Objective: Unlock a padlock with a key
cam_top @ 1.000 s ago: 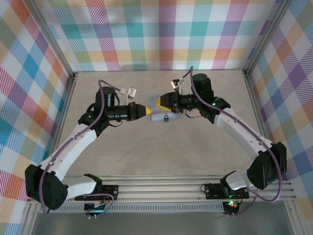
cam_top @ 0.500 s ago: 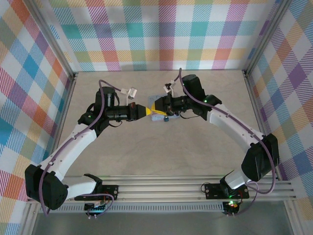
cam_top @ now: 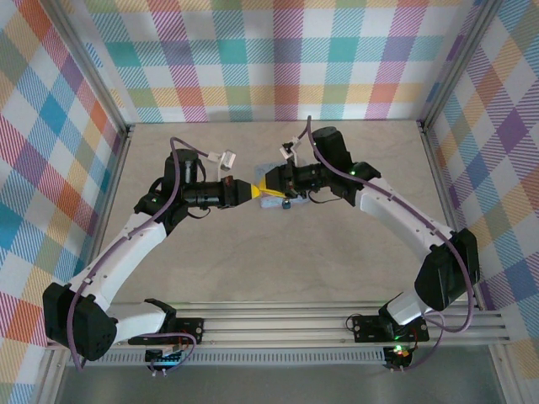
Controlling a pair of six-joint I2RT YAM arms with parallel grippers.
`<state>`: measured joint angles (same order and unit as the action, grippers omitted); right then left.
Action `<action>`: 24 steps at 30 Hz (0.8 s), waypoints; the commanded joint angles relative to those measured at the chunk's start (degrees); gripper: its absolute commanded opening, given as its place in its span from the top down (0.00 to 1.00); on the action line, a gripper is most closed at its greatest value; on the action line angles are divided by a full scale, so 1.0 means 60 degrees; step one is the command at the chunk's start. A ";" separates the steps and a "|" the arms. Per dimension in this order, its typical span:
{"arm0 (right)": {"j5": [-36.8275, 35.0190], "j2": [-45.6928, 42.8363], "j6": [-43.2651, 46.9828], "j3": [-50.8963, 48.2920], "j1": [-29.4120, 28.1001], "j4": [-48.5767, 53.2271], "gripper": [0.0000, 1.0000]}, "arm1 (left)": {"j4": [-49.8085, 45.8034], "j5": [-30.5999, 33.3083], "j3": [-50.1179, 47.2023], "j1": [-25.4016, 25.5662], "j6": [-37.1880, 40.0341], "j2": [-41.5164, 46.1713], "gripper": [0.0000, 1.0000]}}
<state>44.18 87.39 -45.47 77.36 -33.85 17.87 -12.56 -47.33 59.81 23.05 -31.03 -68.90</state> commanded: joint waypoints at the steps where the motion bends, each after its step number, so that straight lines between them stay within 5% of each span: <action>1: -0.0126 0.0070 0.0123 0.0275 -0.0057 0.0226 0.66 | 0.0014 -0.0020 0.0153 -0.0108 0.0015 -0.0042 1.00; 17: -0.0274 0.0016 -0.0081 0.0319 -0.0004 0.0245 0.90 | -0.0219 -0.0043 0.0124 -0.0194 0.0166 -0.0017 1.00; 21: -0.0409 -0.0031 -0.0166 0.0268 0.0002 0.0259 0.75 | -0.0265 -0.0065 0.0124 -0.0223 0.0164 -0.0019 1.00; 24: -0.0479 -0.0104 -0.0217 0.0231 0.0001 0.0219 0.74 | -0.0310 -0.0065 0.0114 -0.0253 0.0147 0.0001 1.00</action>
<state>41.82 87.42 -46.33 78.02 -33.82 18.94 -13.50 -47.33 59.81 22.22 -30.98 -69.17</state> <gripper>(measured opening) 0.264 0.047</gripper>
